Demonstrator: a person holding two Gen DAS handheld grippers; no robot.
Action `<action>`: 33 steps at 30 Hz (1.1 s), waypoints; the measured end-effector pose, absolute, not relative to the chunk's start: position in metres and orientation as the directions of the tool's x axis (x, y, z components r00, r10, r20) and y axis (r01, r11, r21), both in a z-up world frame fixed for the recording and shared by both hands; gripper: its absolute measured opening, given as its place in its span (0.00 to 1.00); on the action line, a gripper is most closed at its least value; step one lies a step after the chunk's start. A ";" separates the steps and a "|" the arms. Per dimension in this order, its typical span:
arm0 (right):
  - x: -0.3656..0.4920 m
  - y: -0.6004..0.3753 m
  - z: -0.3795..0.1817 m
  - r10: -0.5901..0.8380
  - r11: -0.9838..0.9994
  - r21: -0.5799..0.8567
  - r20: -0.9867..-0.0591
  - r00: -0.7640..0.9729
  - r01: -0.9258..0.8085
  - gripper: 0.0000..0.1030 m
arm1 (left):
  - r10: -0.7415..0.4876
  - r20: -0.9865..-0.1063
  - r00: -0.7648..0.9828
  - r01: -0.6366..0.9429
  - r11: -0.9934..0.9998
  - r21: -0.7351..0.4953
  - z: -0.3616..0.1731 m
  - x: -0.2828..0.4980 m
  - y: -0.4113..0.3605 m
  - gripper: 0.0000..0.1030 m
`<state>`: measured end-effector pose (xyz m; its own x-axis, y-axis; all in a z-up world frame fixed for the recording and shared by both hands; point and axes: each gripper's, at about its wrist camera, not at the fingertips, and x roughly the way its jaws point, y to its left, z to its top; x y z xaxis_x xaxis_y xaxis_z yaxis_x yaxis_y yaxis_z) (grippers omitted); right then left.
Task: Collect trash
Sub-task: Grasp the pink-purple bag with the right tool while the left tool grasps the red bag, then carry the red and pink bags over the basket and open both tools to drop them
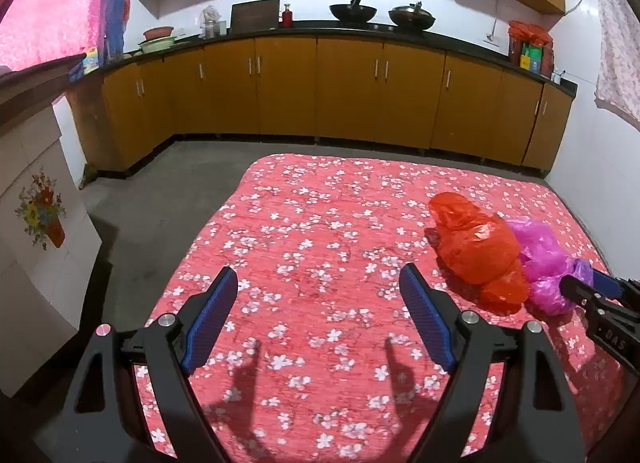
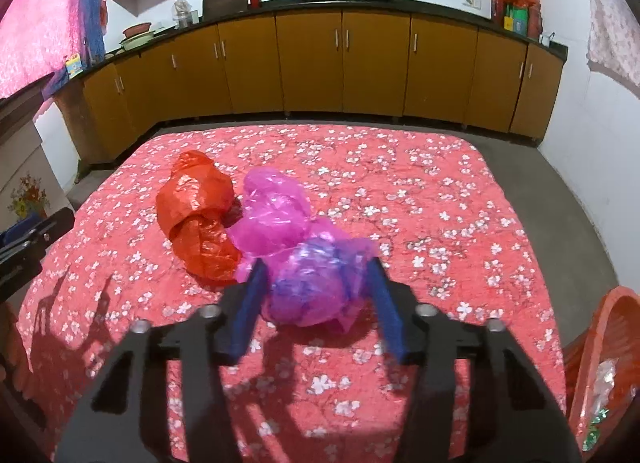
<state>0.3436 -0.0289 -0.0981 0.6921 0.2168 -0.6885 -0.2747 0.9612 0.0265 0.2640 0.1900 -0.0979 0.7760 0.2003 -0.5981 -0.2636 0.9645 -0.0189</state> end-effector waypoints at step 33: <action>0.289 -0.153 -0.095 0.059 0.998 0.041 -0.683 0.728 -0.042 0.25 | 0.100 -0.753 0.650 -0.179 0.984 -0.024 -0.130 0.369 0.085 0.58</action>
